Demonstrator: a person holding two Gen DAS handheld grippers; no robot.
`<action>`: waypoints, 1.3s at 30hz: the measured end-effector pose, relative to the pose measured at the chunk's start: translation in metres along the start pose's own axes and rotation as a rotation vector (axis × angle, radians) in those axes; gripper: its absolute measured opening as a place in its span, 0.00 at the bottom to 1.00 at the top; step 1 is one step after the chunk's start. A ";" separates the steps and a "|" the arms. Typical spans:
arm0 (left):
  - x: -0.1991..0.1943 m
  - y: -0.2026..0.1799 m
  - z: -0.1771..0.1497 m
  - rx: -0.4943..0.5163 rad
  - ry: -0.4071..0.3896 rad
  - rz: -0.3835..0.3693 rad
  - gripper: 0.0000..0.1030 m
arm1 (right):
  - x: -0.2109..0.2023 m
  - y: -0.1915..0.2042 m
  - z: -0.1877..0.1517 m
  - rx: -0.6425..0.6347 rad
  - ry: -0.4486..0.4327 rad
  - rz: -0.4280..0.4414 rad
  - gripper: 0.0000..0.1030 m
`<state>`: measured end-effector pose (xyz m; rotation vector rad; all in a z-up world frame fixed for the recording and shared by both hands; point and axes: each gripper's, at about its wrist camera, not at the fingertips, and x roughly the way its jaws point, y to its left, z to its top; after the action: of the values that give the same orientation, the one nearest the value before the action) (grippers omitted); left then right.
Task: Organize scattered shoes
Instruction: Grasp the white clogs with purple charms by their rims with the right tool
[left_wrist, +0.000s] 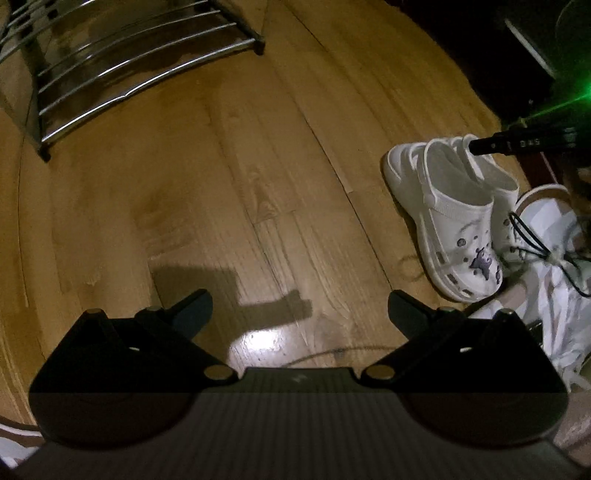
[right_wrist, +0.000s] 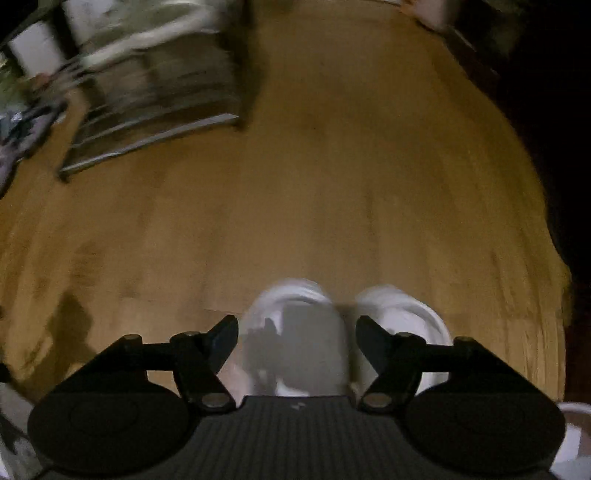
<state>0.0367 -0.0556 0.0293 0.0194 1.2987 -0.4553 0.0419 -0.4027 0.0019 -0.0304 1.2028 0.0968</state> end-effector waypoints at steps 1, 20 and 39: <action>0.001 0.001 0.000 -0.007 0.005 0.004 1.00 | 0.006 -0.007 -0.004 0.012 0.006 -0.003 0.70; 0.015 0.022 -0.005 -0.094 0.042 0.012 1.00 | 0.058 -0.018 -0.048 0.117 0.124 -0.071 0.25; 0.016 0.084 0.014 -0.246 -0.016 0.117 1.00 | 0.029 0.105 0.015 0.119 -0.212 0.118 0.24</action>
<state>0.0813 0.0120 -0.0016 -0.1134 1.3227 -0.1935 0.0568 -0.2957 -0.0173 0.1517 0.9960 0.1289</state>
